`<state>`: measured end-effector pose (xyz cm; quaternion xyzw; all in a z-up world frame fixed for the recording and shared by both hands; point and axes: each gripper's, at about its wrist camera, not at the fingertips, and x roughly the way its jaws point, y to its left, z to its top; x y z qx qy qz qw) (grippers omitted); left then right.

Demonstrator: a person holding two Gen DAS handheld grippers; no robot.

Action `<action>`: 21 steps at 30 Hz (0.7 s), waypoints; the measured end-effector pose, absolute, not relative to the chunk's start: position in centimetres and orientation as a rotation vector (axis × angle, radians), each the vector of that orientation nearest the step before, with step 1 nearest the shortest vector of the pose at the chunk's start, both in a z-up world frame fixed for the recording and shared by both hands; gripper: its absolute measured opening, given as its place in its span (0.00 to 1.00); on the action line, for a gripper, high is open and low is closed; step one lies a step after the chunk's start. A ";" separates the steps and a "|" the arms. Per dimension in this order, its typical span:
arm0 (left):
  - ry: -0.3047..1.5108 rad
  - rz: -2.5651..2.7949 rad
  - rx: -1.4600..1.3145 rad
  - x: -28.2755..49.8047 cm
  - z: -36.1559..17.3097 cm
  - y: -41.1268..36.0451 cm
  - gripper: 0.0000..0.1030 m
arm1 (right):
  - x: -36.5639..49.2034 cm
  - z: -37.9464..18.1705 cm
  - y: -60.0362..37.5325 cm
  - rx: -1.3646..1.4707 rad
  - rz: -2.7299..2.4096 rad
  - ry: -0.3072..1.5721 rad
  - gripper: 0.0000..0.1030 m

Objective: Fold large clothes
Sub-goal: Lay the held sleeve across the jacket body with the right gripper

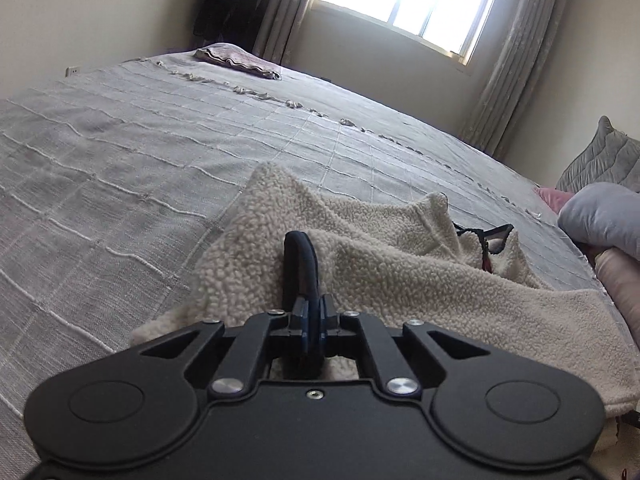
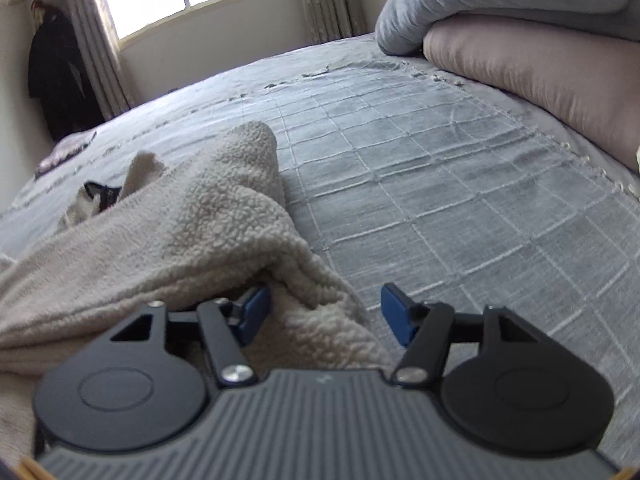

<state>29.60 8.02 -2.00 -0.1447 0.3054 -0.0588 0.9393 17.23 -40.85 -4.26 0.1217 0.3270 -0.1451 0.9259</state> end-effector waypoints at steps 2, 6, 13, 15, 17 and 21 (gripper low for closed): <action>0.606 -0.131 -0.288 29.3 -1.1 7.7 0.05 | 18.3 -4.8 -40.8 0.217 -0.283 0.629 0.33; 0.562 -0.178 -0.232 28.6 0.0 7.0 0.05 | 18.0 -3.8 -40.7 0.181 -0.405 0.592 0.20; 0.630 -0.138 -0.053 28.6 -1.9 6.7 0.11 | 16.7 -3.7 -39.1 0.028 -0.340 0.701 0.24; 0.601 -0.133 -0.018 28.0 -0.7 6.7 0.16 | 15.4 -1.9 -40.7 0.150 -0.292 0.663 0.24; 0.514 -0.109 0.004 27.2 1.0 6.4 0.21 | 14.6 0.3 -41.7 0.257 -0.242 0.573 0.24; 0.434 -0.165 -0.038 27.8 3.0 4.9 0.24 | 17.7 2.6 -41.0 0.288 -0.166 0.480 0.24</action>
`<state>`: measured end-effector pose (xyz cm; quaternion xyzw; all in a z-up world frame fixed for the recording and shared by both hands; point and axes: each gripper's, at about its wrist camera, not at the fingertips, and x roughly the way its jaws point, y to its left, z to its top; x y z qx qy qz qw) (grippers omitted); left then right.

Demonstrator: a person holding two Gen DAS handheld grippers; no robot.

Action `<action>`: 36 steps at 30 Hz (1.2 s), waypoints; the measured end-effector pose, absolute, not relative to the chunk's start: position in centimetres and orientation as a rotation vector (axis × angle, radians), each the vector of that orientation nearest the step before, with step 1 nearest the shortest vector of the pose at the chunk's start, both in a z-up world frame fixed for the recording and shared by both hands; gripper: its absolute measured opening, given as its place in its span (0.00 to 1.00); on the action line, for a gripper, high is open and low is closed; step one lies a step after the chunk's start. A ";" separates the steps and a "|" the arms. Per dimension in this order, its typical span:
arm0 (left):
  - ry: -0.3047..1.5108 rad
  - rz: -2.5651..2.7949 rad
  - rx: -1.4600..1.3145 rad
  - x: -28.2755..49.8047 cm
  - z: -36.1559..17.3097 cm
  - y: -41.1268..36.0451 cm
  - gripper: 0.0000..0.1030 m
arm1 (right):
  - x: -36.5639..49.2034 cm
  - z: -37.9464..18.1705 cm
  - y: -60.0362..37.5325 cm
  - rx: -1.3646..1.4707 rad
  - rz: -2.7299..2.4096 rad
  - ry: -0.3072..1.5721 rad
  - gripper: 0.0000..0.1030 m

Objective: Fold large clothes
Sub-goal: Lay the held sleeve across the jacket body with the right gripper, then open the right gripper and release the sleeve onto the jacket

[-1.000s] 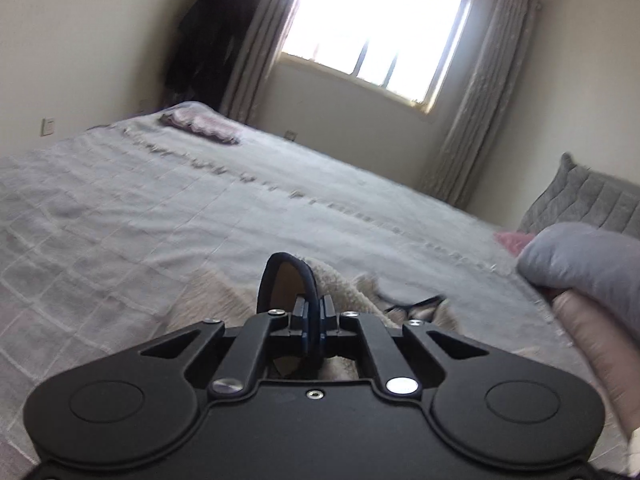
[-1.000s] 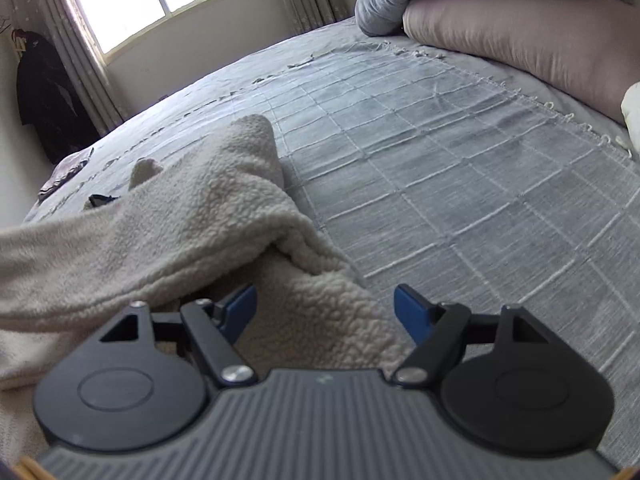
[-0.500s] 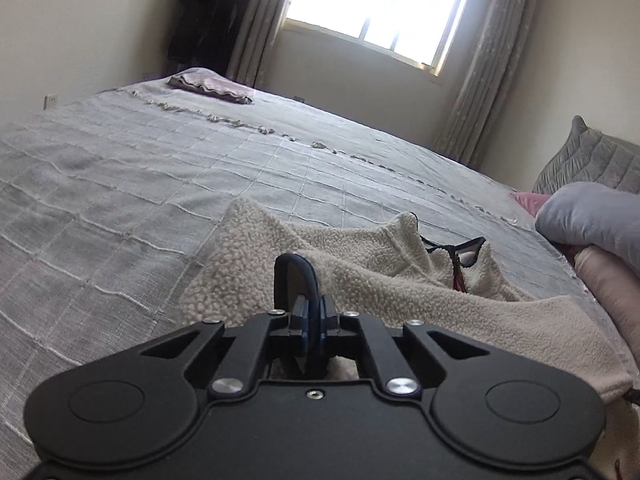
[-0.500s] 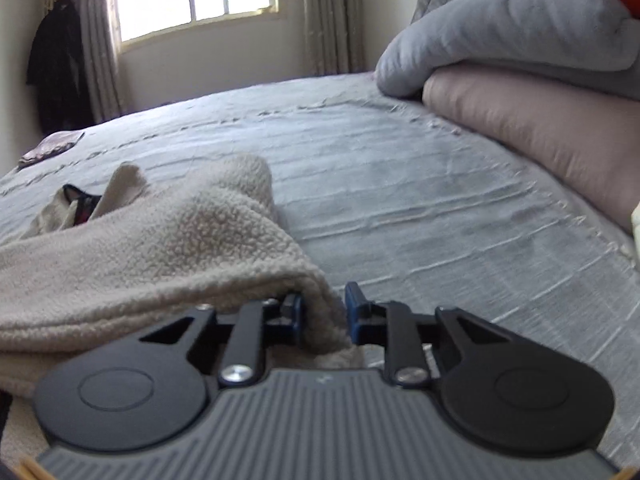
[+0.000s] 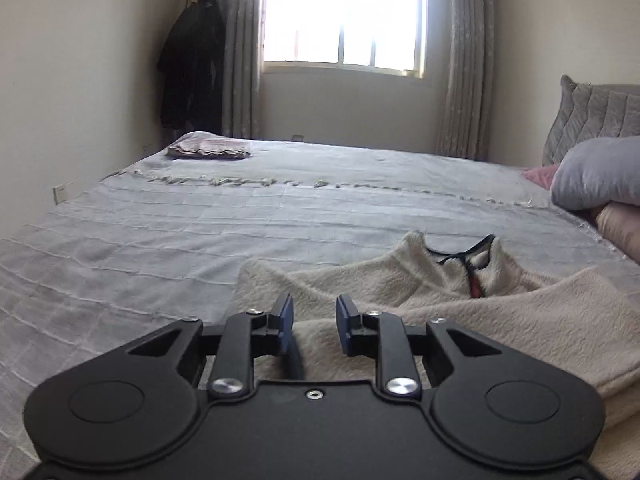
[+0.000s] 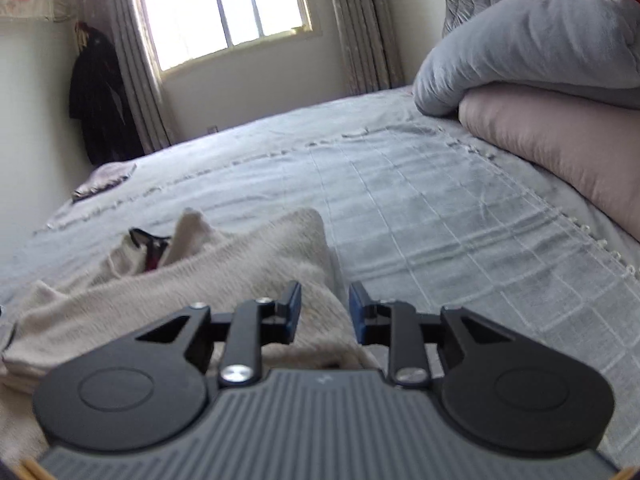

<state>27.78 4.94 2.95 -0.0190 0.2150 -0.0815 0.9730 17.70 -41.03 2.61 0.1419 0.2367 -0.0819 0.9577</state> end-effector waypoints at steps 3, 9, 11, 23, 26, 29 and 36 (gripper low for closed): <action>0.451 -0.249 -0.065 29.5 2.0 3.3 0.24 | 21.6 1.9 -39.6 0.253 -0.155 0.490 0.24; 0.551 -0.275 -0.013 31.8 -4.7 3.5 0.27 | 26.9 -4.7 -39.4 0.249 -0.205 0.624 0.22; 0.547 -0.306 -0.100 31.9 -5.1 4.8 0.27 | 26.6 -6.4 -40.2 0.294 -0.182 0.589 0.22; 0.582 -0.248 -0.124 25.3 0.8 5.3 0.42 | 18.9 -0.3 -39.3 0.277 -0.160 0.580 0.45; 0.604 -0.231 -0.124 22.4 2.5 5.9 0.52 | 16.1 1.7 -39.2 0.264 -0.179 0.569 0.51; 0.602 -0.216 -0.143 19.6 3.3 6.4 0.67 | 13.3 3.1 -38.6 0.265 -0.190 0.564 0.59; 0.630 -0.221 -0.155 14.2 3.3 7.3 0.87 | 9.1 4.2 -36.9 0.274 -0.198 0.622 0.73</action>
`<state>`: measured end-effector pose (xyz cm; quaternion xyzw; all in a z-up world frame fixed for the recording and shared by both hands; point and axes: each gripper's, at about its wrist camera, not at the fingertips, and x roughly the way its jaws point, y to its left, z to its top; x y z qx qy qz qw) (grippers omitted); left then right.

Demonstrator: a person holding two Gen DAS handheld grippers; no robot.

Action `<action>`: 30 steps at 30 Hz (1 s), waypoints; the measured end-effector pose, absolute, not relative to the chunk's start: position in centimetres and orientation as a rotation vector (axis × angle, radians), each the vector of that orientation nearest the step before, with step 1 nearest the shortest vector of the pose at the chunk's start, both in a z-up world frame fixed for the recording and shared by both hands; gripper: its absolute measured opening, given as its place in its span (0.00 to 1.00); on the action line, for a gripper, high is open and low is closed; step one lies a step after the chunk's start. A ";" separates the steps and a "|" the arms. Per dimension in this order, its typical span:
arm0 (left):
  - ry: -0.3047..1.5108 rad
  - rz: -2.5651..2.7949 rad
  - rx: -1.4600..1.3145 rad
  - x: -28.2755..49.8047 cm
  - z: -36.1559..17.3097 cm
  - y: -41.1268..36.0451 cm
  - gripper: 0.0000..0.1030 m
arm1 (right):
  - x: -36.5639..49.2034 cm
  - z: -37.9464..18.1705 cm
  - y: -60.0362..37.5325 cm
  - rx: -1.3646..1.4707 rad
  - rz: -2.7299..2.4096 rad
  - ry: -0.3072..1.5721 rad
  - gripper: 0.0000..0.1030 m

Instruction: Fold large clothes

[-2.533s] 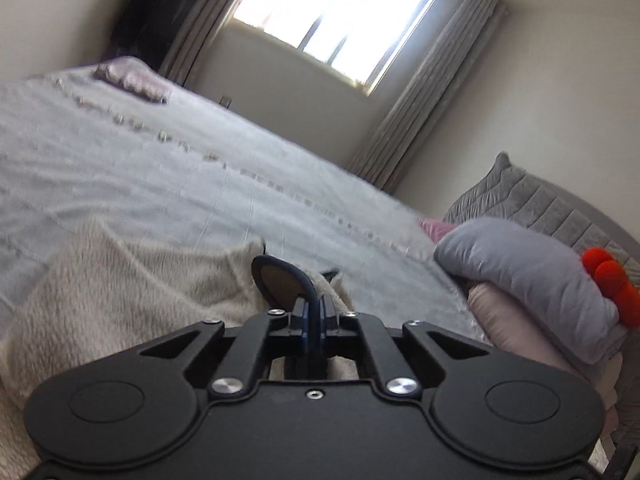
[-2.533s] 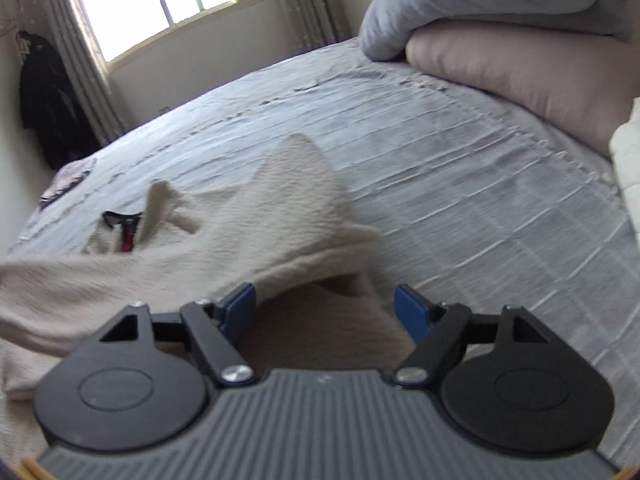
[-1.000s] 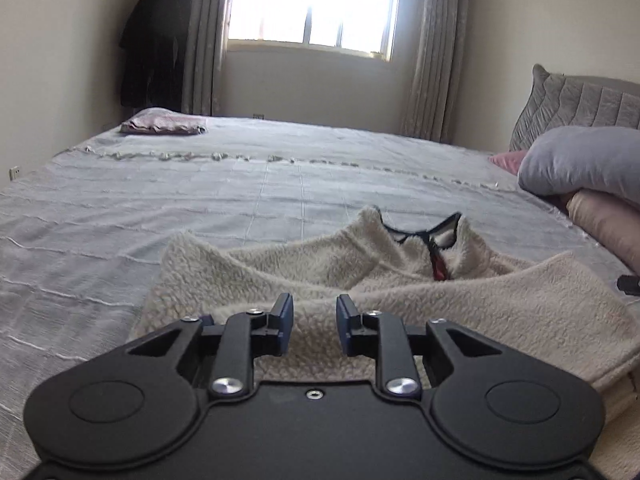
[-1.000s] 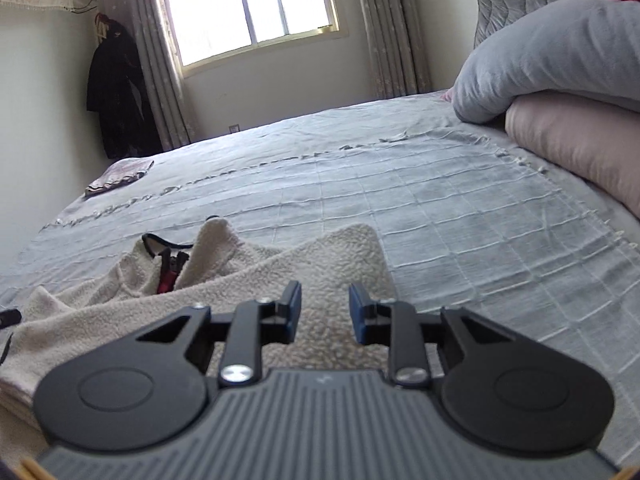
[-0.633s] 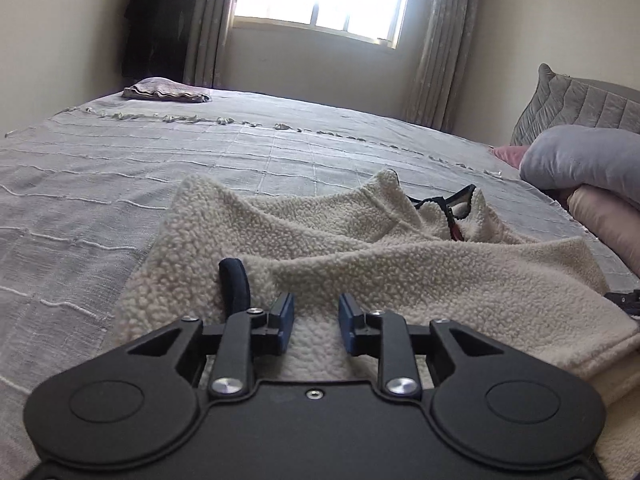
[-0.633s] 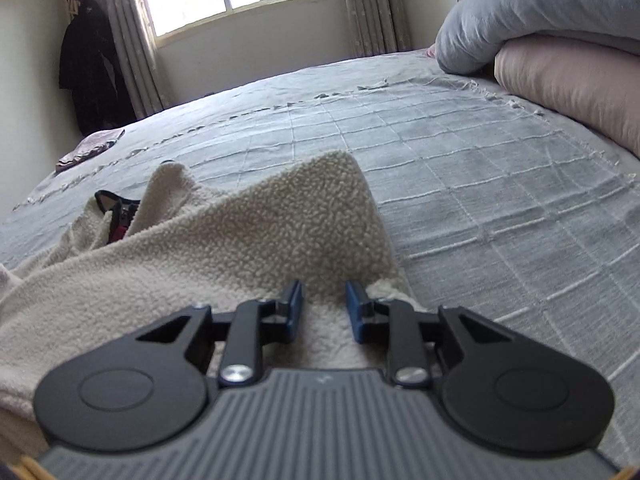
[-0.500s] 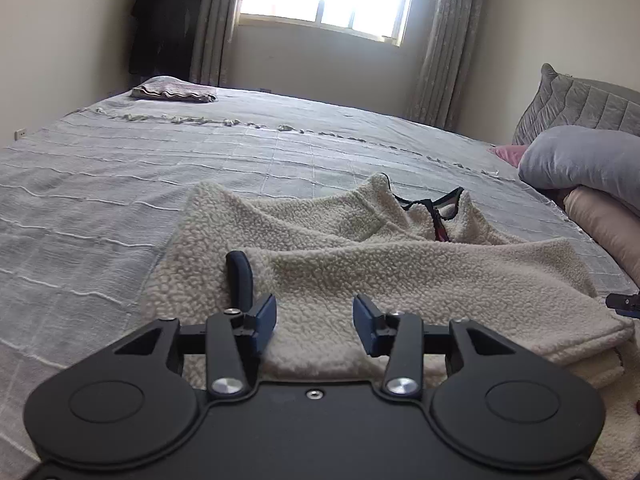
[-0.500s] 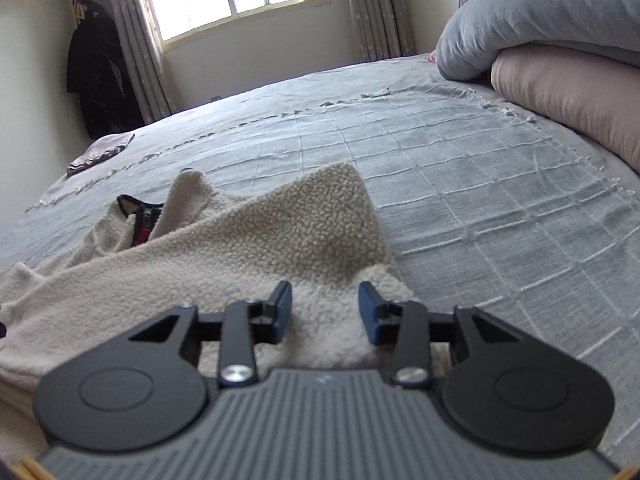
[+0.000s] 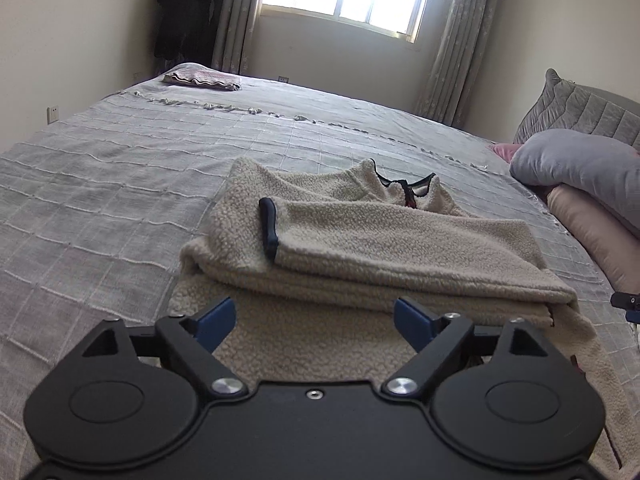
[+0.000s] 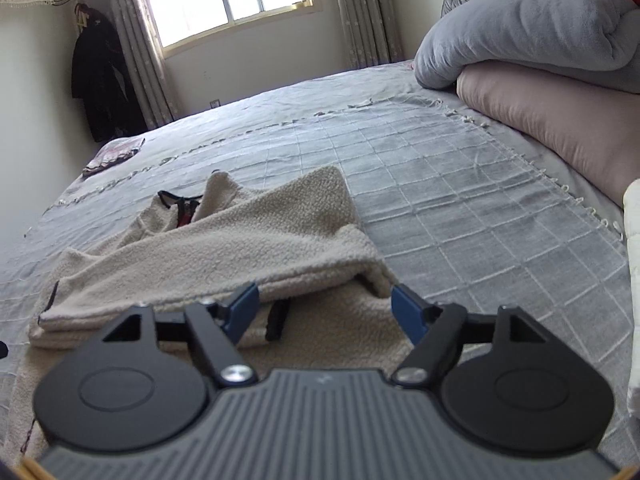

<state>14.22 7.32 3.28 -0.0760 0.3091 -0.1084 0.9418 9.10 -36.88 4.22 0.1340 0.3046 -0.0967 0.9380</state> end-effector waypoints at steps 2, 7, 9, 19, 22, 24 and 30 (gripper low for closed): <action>0.640 -0.227 -0.154 13.0 3.0 7.6 0.94 | 7.9 4.6 -36.3 0.239 -0.214 0.623 0.81; 0.669 -0.220 -0.109 10.3 1.3 8.4 1.00 | 3.8 3.2 -36.6 0.312 -0.221 0.609 0.96; 0.709 -0.212 -0.086 9.9 0.6 8.7 1.00 | 2.9 2.4 -36.7 0.287 -0.237 0.658 0.96; 0.801 -0.259 -0.124 7.1 -1.1 12.5 1.00 | -0.9 -0.1 -38.3 0.240 -0.215 0.741 0.97; 0.876 -0.329 -0.215 6.7 -1.6 13.8 1.00 | -1.7 -1.2 -39.3 0.277 -0.197 0.791 0.97; 0.901 -0.376 -0.257 6.4 -1.7 14.5 1.00 | -2.4 -1.7 -40.1 0.317 -0.155 0.812 0.97; 0.984 -0.472 -0.445 5.8 -2.3 16.8 1.00 | -4.1 -3.1 -41.6 0.441 -0.063 0.902 0.97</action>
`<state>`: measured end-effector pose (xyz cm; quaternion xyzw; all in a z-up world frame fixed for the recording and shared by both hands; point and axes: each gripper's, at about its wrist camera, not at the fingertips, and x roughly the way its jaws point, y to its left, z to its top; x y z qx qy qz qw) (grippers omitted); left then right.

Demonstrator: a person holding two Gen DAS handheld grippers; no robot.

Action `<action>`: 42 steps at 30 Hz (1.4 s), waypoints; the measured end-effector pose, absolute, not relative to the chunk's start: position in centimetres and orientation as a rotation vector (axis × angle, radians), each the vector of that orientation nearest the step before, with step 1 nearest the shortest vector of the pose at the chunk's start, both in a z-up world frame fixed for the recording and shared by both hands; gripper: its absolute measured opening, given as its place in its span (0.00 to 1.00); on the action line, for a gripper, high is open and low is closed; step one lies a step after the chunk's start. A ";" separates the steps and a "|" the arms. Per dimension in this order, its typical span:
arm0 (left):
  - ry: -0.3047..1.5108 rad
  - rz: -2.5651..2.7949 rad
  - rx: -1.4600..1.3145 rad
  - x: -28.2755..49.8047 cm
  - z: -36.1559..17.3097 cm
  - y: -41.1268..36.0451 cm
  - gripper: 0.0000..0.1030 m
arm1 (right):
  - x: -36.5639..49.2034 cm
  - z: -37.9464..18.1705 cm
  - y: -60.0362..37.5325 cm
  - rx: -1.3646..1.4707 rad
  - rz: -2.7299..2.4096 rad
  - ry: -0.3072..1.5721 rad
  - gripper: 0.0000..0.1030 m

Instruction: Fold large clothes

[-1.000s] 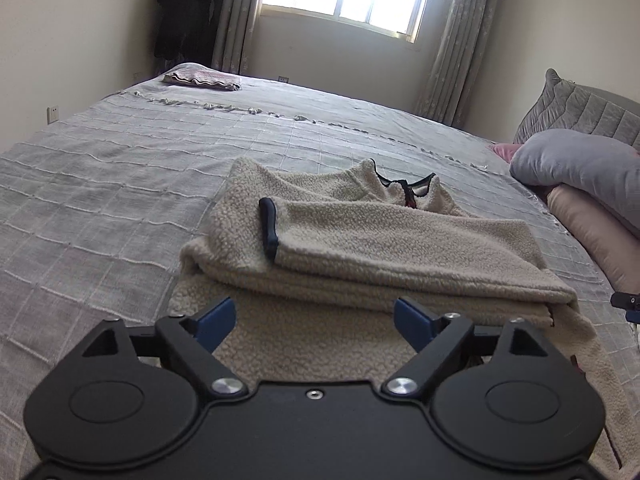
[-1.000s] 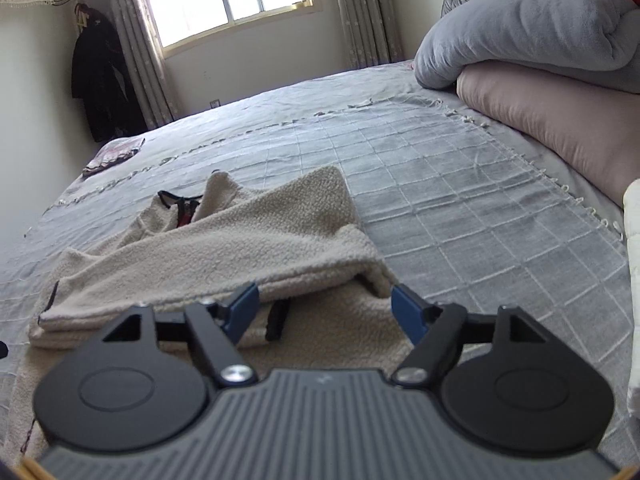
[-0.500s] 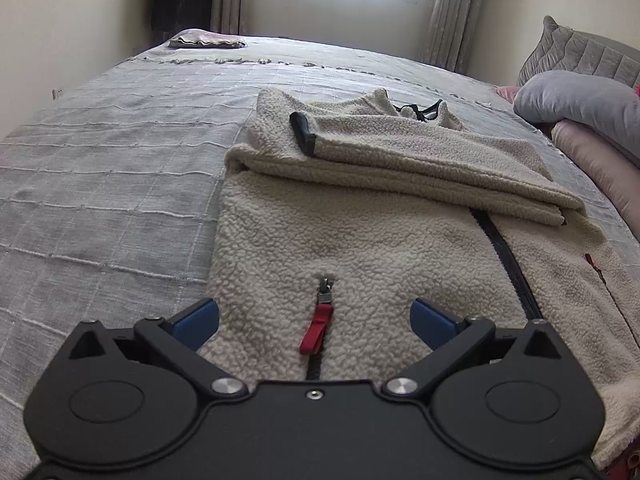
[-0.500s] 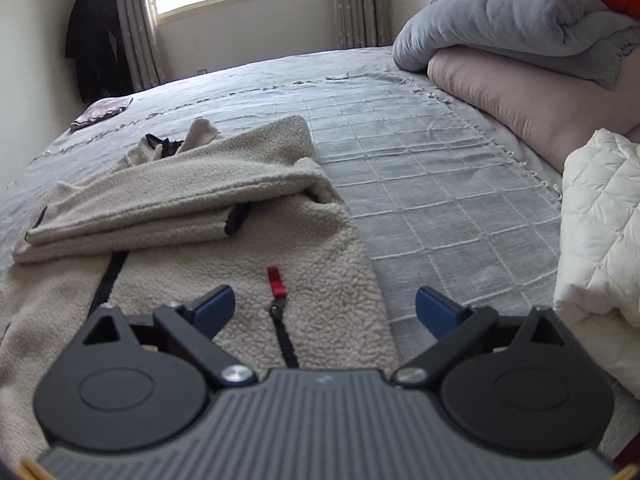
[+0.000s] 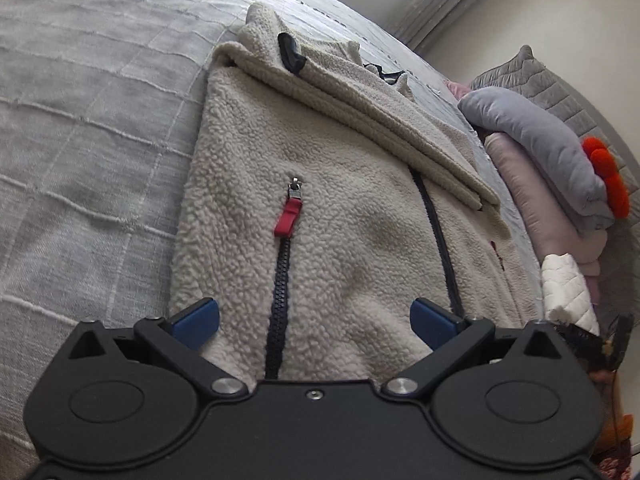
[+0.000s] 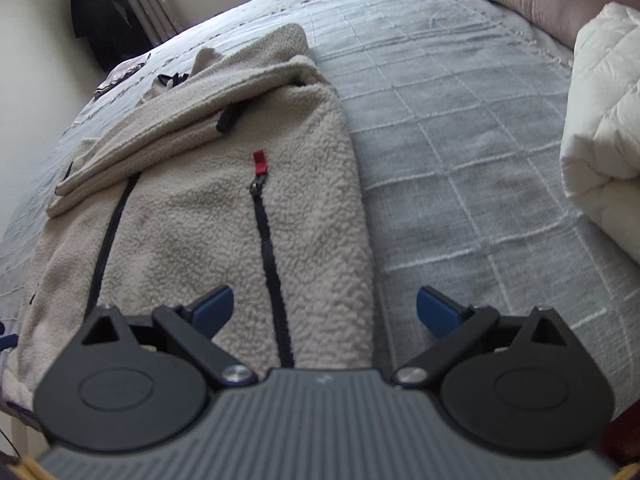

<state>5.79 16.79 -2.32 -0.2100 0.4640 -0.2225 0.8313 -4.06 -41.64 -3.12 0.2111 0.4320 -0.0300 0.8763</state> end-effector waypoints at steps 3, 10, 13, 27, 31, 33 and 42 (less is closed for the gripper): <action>0.992 -0.458 -0.540 5.7 -2.4 18.2 0.99 | -5.0 -3.7 -43.0 0.520 -0.060 0.910 0.97; 0.961 -0.356 -0.627 4.8 -1.5 21.6 0.99 | -6.9 -4.4 -45.5 0.704 -0.029 0.884 0.95; 1.038 -0.388 -0.679 4.9 -2.8 22.0 0.97 | -6.9 -4.5 -45.4 0.726 -0.003 0.896 0.90; 1.185 -0.553 -0.697 3.5 -4.5 19.4 0.56 | -7.7 -6.5 -44.6 0.952 0.205 1.002 0.33; 1.179 -0.571 -0.754 3.3 -4.7 18.9 0.32 | -7.9 -5.1 -43.3 0.969 0.244 0.950 0.17; 1.127 -0.590 -0.797 3.2 -4.0 18.9 0.28 | -8.1 -3.9 -43.1 1.009 0.267 0.868 0.16; 0.826 -0.560 -0.987 3.3 -0.4 21.1 0.23 | -7.3 0.6 -43.2 1.099 0.241 0.528 0.14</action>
